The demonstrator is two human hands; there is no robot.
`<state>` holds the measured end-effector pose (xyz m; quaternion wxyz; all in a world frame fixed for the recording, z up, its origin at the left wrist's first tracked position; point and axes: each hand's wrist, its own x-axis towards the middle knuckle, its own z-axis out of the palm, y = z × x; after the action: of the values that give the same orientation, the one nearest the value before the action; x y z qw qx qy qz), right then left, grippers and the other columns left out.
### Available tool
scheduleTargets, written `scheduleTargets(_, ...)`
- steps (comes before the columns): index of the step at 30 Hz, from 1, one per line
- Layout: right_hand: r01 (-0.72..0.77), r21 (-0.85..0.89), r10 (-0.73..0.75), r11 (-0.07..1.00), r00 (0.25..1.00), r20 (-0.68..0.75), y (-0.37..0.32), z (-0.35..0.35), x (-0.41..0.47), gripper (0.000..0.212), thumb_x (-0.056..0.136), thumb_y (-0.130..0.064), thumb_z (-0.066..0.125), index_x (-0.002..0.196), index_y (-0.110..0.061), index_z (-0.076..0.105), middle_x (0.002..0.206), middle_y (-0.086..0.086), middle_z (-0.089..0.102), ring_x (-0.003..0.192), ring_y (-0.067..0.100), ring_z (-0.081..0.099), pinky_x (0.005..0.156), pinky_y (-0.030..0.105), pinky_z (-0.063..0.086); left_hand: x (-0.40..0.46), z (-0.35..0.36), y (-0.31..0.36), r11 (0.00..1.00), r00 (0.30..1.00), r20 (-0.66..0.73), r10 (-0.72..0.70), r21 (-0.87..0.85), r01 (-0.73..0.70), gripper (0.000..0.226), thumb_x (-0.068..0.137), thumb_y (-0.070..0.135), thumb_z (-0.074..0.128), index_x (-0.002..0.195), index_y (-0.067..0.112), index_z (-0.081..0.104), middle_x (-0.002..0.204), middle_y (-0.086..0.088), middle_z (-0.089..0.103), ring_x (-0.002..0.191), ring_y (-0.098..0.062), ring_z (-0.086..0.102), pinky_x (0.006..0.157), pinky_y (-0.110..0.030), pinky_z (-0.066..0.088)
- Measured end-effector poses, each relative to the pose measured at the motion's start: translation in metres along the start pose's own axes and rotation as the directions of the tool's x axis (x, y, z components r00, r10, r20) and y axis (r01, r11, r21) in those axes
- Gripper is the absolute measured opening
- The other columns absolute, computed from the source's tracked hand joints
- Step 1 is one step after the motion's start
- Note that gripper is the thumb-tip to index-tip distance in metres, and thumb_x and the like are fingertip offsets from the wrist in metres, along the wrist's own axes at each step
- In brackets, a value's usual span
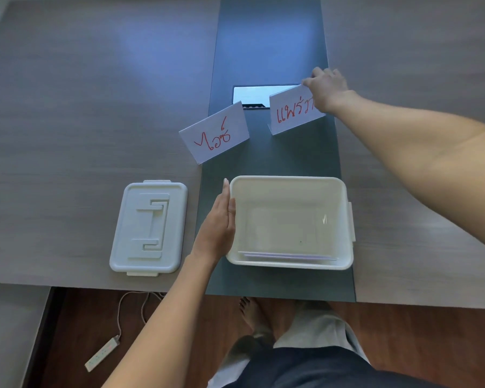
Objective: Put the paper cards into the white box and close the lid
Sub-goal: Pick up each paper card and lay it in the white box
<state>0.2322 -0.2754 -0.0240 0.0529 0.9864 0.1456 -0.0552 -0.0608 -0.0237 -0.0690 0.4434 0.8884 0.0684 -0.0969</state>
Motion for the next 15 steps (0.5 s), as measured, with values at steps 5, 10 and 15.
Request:
scheduleTargets(5,0.003,-0.065,-0.006,0.998,0.998,-0.055,-0.004,-0.001,0.009,0.028,0.084,0.011,0.056,0.108,0.000,0.067,0.105,0.020,0.056,0.094,0.039,0.061,0.081,0.040,0.042,0.000,0.000,0.002,1.000,1.000,-0.001,-0.008,0.010,0.008,0.054,0.107,0.038,0.022,0.158,0.025,0.012,0.156,0.015,0.030,0.134,0.006,0.027,0.097,-0.004,0.021)
scheduleTargets(10,-0.003,-0.096,0.004,0.995,1.000,0.004,-0.012,-0.010,0.007,0.019,0.083,0.015,0.057,0.093,0.001,0.065,0.084,0.015,0.054,0.083,0.037,0.063,0.069,0.038,0.047,0.001,-0.001,0.002,1.000,1.000,0.001,-0.002,0.021,0.002,0.054,0.107,0.039,0.022,0.158,0.025,0.012,0.156,0.016,0.029,0.134,0.008,0.026,0.091,0.004,0.017)
scheduleTargets(15,-0.023,0.004,0.023,1.000,0.998,-0.061,-0.008,-0.011,-0.012,0.015,0.086,0.009,0.060,0.093,0.000,0.069,0.097,0.018,0.065,0.087,0.040,0.065,0.078,0.043,0.053,0.002,-0.002,0.000,0.999,1.000,-0.006,0.015,0.031,-0.015,0.054,0.107,0.036,0.022,0.158,0.023,0.012,0.158,0.011,0.028,0.136,0.004,0.025,0.098,-0.003,0.016)
